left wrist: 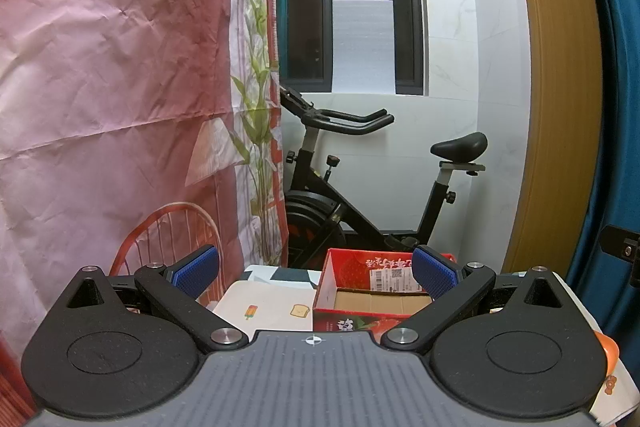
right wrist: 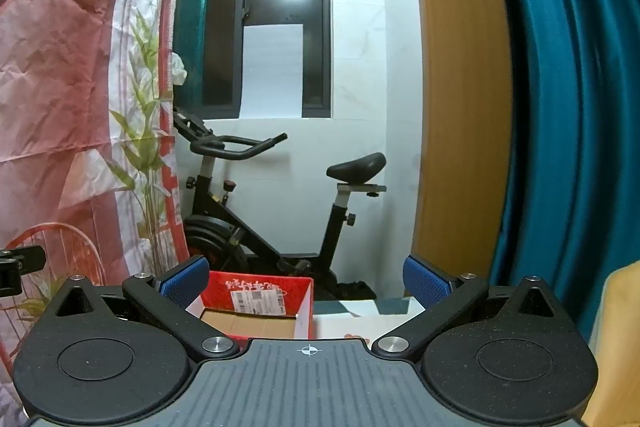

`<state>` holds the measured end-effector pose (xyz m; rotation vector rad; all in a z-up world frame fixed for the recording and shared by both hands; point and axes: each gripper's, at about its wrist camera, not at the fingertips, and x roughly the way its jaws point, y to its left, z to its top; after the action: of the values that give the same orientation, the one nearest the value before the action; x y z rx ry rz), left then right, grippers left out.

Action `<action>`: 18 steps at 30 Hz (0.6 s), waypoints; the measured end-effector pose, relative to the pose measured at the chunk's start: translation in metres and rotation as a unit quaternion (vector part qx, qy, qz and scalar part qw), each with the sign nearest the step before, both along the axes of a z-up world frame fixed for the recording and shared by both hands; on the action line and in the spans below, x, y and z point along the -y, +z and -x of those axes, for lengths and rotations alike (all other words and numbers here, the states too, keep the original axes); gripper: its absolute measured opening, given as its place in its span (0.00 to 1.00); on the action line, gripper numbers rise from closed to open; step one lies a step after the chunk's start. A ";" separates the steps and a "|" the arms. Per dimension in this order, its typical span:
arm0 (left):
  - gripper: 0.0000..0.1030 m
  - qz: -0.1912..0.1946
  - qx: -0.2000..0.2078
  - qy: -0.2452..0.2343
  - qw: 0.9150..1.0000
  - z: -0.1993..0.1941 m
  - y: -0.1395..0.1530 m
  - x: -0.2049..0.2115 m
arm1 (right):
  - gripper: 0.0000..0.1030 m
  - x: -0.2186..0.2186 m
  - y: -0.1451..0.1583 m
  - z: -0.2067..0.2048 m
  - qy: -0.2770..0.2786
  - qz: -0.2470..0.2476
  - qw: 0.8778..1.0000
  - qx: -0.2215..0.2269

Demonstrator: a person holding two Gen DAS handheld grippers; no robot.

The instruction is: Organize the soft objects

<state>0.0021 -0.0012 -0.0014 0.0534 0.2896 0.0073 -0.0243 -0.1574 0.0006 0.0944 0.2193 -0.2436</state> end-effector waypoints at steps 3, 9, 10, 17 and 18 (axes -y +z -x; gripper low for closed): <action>1.00 -0.001 0.002 0.000 1.000 0.002 0.001 0.001 | 1.00 -0.001 -0.002 0.000 0.000 0.001 1.000 0.000; 1.00 -0.001 -0.001 -0.001 1.000 0.001 0.001 0.001 | 1.00 -0.001 -0.002 -0.001 0.001 0.000 1.000 0.001; 1.00 0.000 -0.001 -0.002 1.000 0.002 0.001 0.000 | 1.00 -0.001 -0.002 -0.001 0.001 0.000 1.000 0.001; 1.00 0.000 -0.005 -0.003 1.000 -0.001 0.001 0.000 | 1.00 -0.003 -0.004 0.000 0.000 0.001 1.000 0.001; 1.00 0.000 -0.005 -0.003 1.000 -0.002 0.001 0.000 | 1.00 -0.003 -0.004 0.001 0.000 0.001 1.000 0.001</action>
<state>0.0045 -0.0010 -0.0007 0.0539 0.2994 0.0009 -0.0249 -0.1543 -0.0034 0.0917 0.2170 -0.2446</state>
